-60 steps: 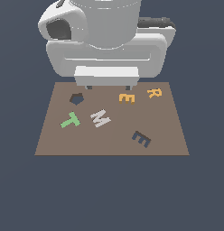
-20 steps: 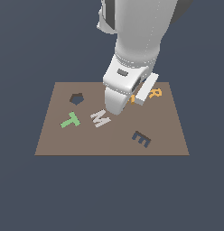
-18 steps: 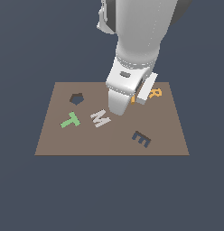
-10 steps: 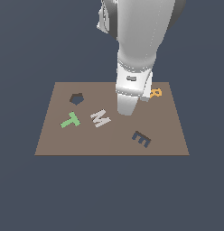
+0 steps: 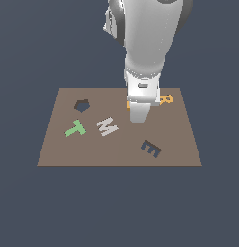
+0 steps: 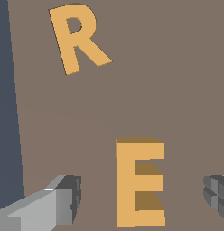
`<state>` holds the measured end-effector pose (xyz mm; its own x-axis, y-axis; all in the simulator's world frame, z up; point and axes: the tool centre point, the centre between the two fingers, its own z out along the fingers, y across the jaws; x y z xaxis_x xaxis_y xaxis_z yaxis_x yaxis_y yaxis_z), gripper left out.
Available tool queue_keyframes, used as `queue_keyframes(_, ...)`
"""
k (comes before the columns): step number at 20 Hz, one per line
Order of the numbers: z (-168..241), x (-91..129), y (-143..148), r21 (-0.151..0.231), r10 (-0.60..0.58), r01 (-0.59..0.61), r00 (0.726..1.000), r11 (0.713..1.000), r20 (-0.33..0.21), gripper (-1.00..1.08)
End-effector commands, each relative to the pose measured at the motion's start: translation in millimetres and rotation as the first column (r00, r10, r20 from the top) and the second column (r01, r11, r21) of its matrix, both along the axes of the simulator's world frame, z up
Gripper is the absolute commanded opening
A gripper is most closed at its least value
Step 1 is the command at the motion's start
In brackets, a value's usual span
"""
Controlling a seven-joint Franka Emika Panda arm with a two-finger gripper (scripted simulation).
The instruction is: Insert a designated object into the corresponding slot on a board.
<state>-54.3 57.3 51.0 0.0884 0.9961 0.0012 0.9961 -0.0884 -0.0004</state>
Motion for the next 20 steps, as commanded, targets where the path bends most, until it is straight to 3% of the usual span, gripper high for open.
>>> queue_keyframes(1, -1.0, -0.7, -0.2, -0.001, 0.013, -0.013, 1.0, 1.0, 0.0, 1.0)
queue_keyframes(16, -21.1, -1.0, -0.6, -0.001, 0.012, -0.012, 1.0, 1.0, 0.0, 1.0)
queue_keyframes(17, -21.1, -1.0, -0.6, -0.001, 0.012, -0.012, 1.0, 1.0, 0.0, -1.0)
queue_keyframes(20, -21.1, -1.0, -0.6, -0.001, 0.012, -0.012, 1.0, 1.0, 0.0, -1.0)
